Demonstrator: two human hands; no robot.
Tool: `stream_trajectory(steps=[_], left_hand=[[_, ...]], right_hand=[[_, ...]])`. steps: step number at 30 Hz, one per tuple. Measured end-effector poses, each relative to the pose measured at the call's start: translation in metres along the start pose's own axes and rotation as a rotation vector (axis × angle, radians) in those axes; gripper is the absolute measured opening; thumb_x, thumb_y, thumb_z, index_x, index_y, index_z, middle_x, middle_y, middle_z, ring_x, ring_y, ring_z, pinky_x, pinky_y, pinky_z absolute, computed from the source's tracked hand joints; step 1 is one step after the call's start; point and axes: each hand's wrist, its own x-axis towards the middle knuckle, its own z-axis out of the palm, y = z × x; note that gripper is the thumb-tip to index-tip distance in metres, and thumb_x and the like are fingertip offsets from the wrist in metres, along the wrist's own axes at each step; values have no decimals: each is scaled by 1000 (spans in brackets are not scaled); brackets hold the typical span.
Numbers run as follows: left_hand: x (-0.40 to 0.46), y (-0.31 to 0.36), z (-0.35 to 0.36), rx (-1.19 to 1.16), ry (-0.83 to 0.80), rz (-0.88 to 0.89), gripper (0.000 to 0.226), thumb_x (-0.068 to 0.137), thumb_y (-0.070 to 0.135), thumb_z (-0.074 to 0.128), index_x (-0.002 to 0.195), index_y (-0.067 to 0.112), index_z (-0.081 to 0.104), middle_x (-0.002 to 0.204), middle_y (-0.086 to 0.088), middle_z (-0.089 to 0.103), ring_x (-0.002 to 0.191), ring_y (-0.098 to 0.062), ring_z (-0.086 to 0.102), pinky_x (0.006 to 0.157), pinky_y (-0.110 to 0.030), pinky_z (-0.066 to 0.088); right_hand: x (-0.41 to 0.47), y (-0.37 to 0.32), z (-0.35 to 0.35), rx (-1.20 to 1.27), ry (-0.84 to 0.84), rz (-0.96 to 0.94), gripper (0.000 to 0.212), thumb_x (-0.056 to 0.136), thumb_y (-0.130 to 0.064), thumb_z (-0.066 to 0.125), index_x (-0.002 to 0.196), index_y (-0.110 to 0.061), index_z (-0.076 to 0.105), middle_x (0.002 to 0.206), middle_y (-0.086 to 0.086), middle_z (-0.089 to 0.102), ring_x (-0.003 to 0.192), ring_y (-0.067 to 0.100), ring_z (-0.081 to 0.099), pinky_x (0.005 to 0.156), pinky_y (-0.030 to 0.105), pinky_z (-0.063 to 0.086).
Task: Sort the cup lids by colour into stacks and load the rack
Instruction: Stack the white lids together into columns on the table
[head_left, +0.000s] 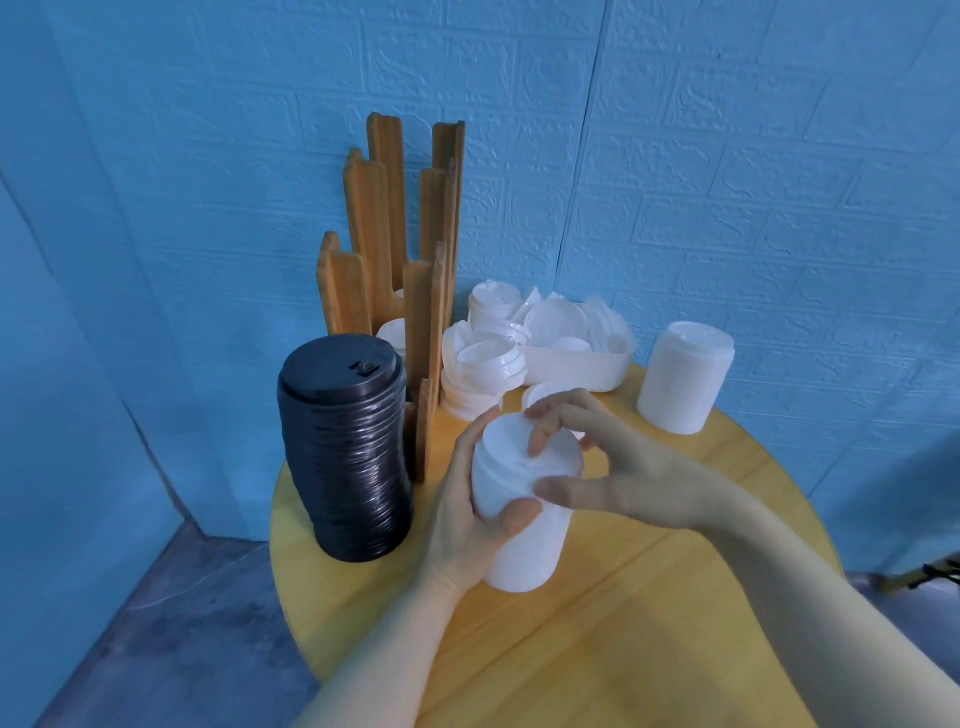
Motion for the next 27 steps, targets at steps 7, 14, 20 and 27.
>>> stream_trajectory(steps=[7,14,20,27], left_hand=[[-1,3,0,-8,-19,7,115,61,81,71,147,17,32,137,35,51,128,5,50,97,-10,41],[-2,2,-1,37,-11,25,104,59,69,78,143,30,32,130,44,50,121,12,52,92,-8,44],[-3,-2,-1,86,12,50,84,64,44,76,138,35,37,128,42,52,120,11,53,93,-6,41],[-1,-2,-2,88,-39,24,89,62,59,80,138,38,39,128,37,55,121,6,55,91,-10,44]], right_hand=[[0,-12,-1,-151,39,126,60,79,-46,74,132,-43,49,128,-22,45,126,5,34,106,25,32],[2,-39,28,-541,287,310,74,70,-79,53,121,-25,47,111,-10,46,106,14,48,88,32,38],[3,-36,34,-655,271,234,69,75,-75,46,120,-22,45,110,-6,42,107,17,41,86,31,32],[-3,3,43,-76,347,92,64,76,-71,58,125,-32,47,121,-21,38,115,0,42,90,22,39]])
